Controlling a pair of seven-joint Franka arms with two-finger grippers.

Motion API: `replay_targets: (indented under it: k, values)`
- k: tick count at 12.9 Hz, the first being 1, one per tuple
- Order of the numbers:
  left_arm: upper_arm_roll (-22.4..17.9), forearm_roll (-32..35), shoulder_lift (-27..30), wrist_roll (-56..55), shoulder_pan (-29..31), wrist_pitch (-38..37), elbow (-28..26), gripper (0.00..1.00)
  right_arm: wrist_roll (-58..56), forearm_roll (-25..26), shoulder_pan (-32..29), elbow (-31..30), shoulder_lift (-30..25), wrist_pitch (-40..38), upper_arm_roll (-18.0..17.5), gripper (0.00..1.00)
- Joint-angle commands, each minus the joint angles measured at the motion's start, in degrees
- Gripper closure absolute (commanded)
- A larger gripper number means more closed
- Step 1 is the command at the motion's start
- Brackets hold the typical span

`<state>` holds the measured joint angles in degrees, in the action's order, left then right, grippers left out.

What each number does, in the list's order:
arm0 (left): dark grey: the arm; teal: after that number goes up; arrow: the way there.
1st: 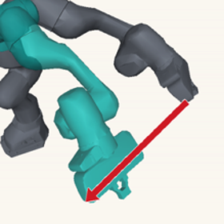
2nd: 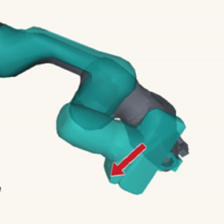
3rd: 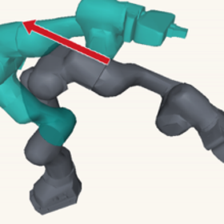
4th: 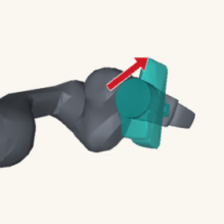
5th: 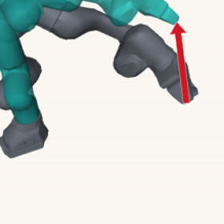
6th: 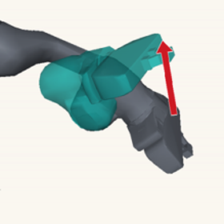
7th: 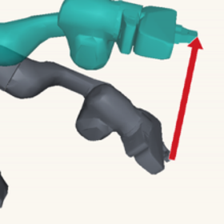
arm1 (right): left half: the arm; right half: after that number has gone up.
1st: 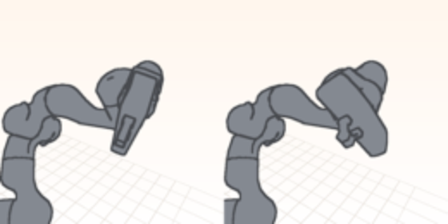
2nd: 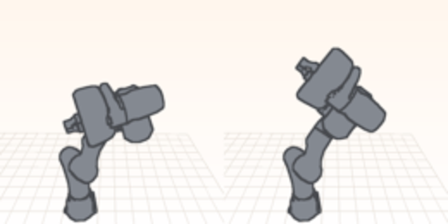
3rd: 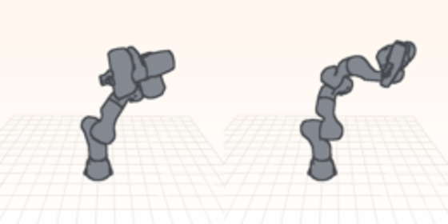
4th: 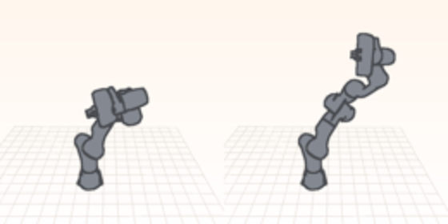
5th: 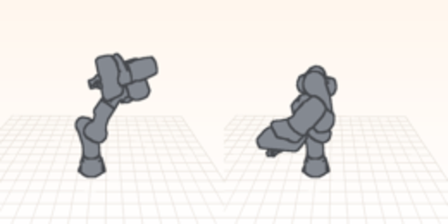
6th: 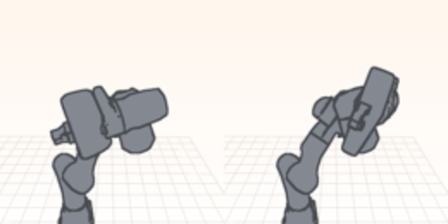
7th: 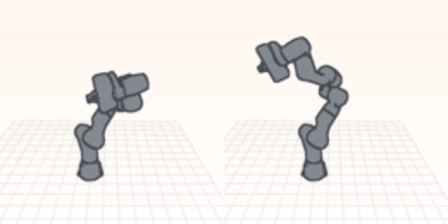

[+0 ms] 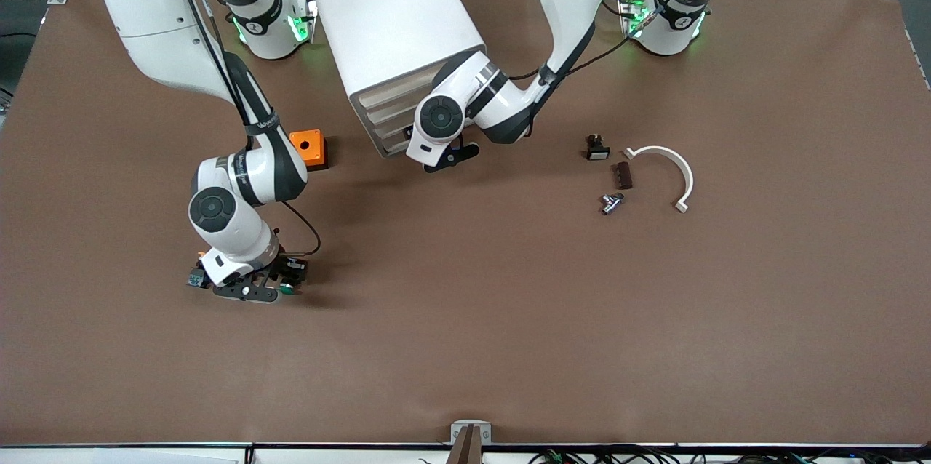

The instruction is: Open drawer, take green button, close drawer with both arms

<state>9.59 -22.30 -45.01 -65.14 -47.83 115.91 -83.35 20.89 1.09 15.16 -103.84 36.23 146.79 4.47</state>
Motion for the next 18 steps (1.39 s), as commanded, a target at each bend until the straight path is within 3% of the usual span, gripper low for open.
replay_targets:
  k: [1, 4, 6, 9, 13, 16, 18]
  values:
    - [-0.5, -0.9, 1.1, -0.5, 0.6, 0.3, -0.1, 0.0, -0.9, -1.8, -1.9, 1.8, -2.9, -4.4, -0.8, 0.0]
    - [-1.0, 3.5, 3.3, 1.2, 5.4, 0.3, 0.6, 0.0, -3.9, -1.7, -4.7, 5.7, -6.8, -15.0, -0.8, 0.0]
    - [-1.0, 8.7, 6.4, 1.6, 8.8, 0.3, 0.6, 0.0, -6.3, -1.8, -6.6, 5.8, -10.0, -17.1, -0.9, 0.0]
    - [-1.0, 10.2, 12.4, 8.7, 16.0, -1.3, 0.5, 0.0, -4.7, -1.8, -6.9, 5.8, -16.5, -23.7, -0.6, 0.0]
    - [-1.0, 10.4, 19.7, 19.1, 27.7, -9.0, 0.6, 0.0, -2.1, -1.4, -8.6, 5.9, -27.7, -33.8, -0.5, 0.0]
    - [-1.1, 10.7, 23.7, 25.0, 37.5, -16.0, 0.6, 0.0, -2.4, -0.9, -10.1, 9.8, -30.9, -43.2, -0.4, 0.0]
    - [-0.8, 18.0, 26.5, 26.2, 41.6, -18.9, 1.7, 0.0, -2.6, -0.9, -10.8, 13.5, -31.7, -48.1, -0.4, 0.0]
